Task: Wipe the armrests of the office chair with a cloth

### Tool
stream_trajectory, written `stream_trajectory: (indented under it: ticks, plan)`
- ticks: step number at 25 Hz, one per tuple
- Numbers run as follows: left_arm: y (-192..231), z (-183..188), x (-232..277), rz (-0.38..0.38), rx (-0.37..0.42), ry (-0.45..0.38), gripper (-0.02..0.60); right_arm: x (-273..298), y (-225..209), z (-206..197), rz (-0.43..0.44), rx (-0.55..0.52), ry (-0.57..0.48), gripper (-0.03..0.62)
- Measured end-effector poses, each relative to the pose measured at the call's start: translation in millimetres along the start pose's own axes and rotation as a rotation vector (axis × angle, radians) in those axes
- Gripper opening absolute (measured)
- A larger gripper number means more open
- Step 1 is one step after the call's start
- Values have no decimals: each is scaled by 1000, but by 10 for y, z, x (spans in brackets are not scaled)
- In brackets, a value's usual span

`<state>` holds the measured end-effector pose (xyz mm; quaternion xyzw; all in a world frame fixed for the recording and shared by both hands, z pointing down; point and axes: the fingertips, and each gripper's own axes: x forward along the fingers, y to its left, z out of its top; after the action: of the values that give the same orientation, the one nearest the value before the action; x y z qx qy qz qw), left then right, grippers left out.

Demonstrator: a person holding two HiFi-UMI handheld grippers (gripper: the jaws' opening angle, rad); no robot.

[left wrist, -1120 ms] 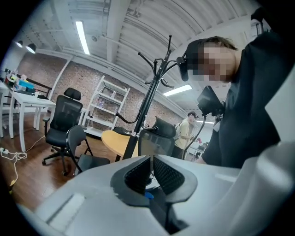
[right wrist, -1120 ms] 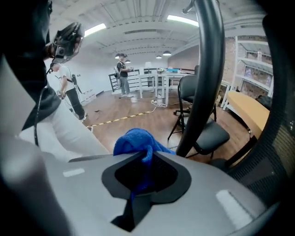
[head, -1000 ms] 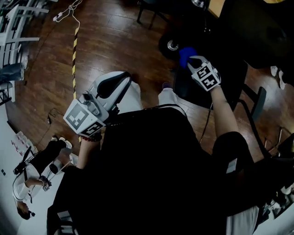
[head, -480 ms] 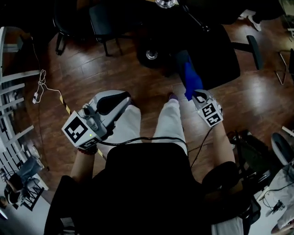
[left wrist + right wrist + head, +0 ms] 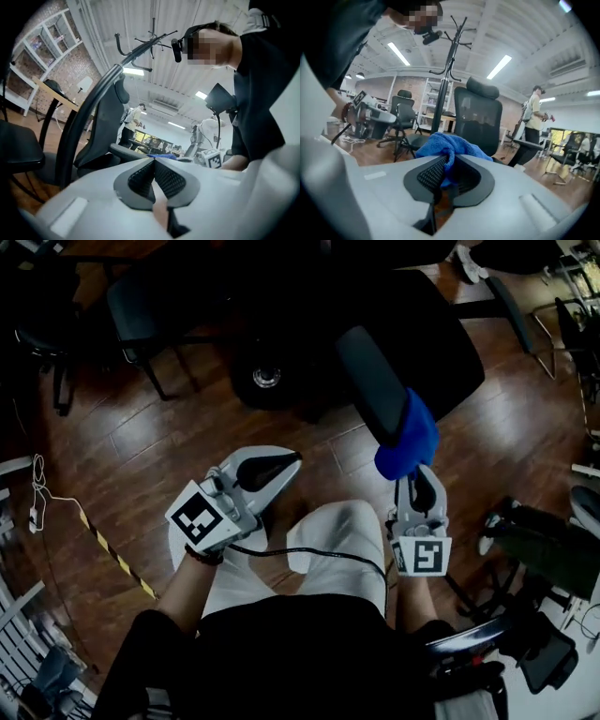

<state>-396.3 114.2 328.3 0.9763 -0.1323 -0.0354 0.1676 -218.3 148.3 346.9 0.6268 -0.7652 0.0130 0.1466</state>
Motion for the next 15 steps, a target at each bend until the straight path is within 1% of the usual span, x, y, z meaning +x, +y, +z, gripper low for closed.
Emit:
stream_trajectory:
  ticks: [2,3,4,6,8,10,11,12,14,15]
  plan:
    - [174,-401,192,-42,71,-21,2,-125,-107,-295,-101,-23,-28,40]
    - [282,-568,270,-50,94,-43,2,-137,-124,-464,-125,-18,-42,40]
    - [394,-707,336,-59,109,-72,2,-91,-109,-622,-126,-18,-68,40]
    - [580,-955,441,-93,138,-126,2,127,-7,-844,-96,-44,-160,40]
    - [681,-1219,528,-138,180,-147,2,375,83,-918,-87,-68,-265,40]
    - [733,-1407,577,-163,213,-169,2,599,146,-874,-92,-97,-361,40]
    - [748,-1447,564,-160,219,-192,2,690,198,-833,-89,-125,-393,40]
    - [767,-1457,520,-141,219,-219,2,777,267,-800,-80,-163,-405,40]
    - [849,-1405,387,-75,209,-276,2,993,414,-793,-55,-242,-367,38]
    - [898,-1361,317,-49,199,-305,2,1090,465,-807,-54,-258,-344,38]
